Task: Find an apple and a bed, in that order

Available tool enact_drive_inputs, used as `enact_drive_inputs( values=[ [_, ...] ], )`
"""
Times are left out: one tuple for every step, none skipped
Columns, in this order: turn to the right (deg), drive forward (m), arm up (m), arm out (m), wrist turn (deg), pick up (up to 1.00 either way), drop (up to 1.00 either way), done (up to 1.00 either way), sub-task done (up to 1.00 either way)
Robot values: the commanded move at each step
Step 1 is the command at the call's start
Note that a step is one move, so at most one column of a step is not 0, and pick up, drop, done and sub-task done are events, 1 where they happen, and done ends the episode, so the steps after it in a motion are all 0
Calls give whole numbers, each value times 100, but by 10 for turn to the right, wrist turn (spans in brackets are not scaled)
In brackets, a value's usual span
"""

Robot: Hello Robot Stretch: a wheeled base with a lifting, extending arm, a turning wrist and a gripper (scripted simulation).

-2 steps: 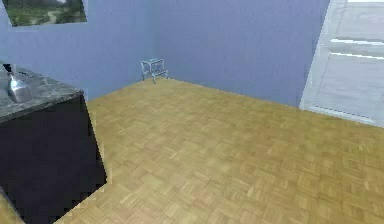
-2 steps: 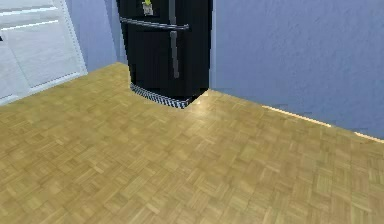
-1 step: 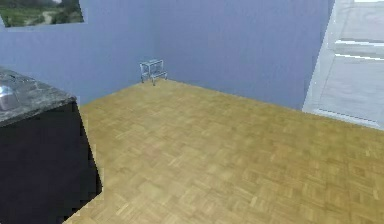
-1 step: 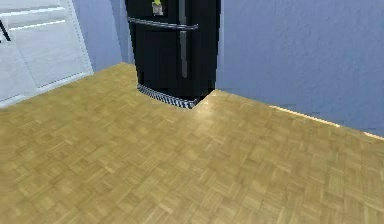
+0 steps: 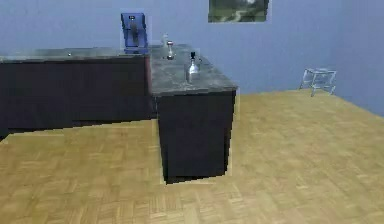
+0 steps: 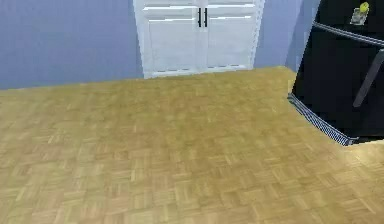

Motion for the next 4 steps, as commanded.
enact_drive_inputs(
  values=[
    [-390, 0, 0, 0, 0, 0, 0, 0, 0],
    [0, 100, 0, 0, 0, 0, 0, 0, 0],
    [-120, 0, 0, 0, 0, 0, 0, 0, 0],
    [0, 10, 0, 0, 0, 0, 0, 0, 0]
  ],
)
